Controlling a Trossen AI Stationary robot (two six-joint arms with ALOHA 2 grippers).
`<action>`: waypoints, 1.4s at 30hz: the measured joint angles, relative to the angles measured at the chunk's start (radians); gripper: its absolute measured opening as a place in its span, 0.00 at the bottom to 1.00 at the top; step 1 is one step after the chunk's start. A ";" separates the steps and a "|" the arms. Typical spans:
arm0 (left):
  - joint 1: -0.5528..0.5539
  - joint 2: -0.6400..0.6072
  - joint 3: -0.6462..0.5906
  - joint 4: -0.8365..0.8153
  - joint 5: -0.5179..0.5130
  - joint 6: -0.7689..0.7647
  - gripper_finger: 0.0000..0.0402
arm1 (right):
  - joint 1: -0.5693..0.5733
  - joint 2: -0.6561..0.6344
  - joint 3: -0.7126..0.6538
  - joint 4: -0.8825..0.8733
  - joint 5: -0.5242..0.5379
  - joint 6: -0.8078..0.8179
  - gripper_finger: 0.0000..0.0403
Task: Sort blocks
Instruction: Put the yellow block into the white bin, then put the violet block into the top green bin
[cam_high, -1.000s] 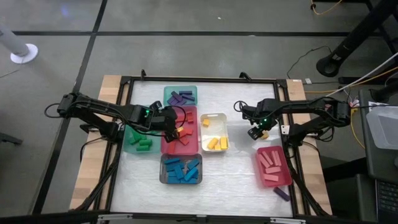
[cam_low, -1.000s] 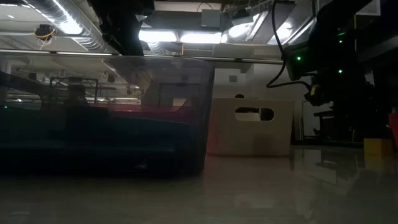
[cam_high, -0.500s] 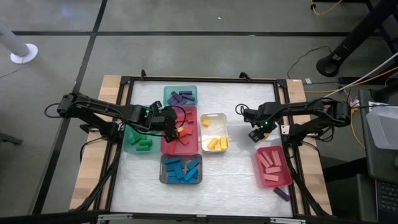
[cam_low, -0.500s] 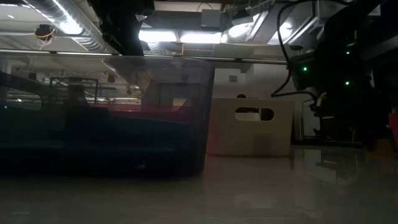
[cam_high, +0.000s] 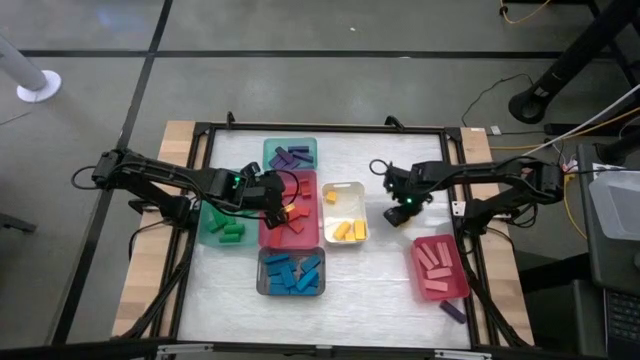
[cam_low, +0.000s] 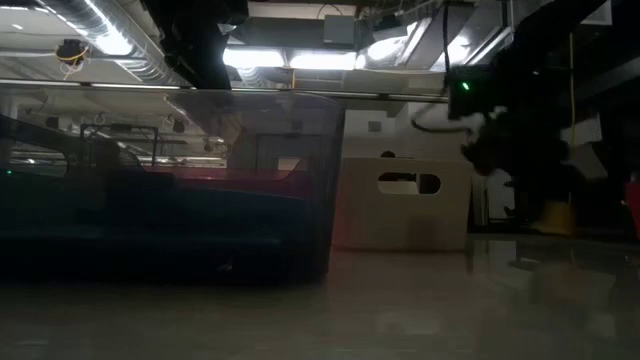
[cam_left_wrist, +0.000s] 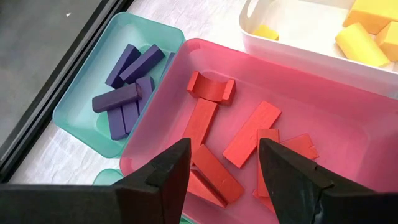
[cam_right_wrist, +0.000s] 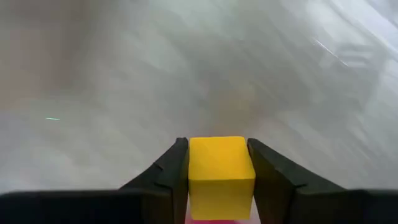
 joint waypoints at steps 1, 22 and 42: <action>0.000 0.000 0.000 0.000 0.000 0.000 0.44 | 0.000 0.000 0.011 0.033 -0.017 0.000 0.32; 0.000 0.000 0.000 -0.001 0.000 0.000 0.44 | 0.000 0.000 0.234 0.729 0.052 -0.001 0.47; -0.282 -0.454 -0.204 -0.091 0.016 -0.233 0.44 | 0.083 -0.024 0.375 0.621 -0.368 0.239 0.58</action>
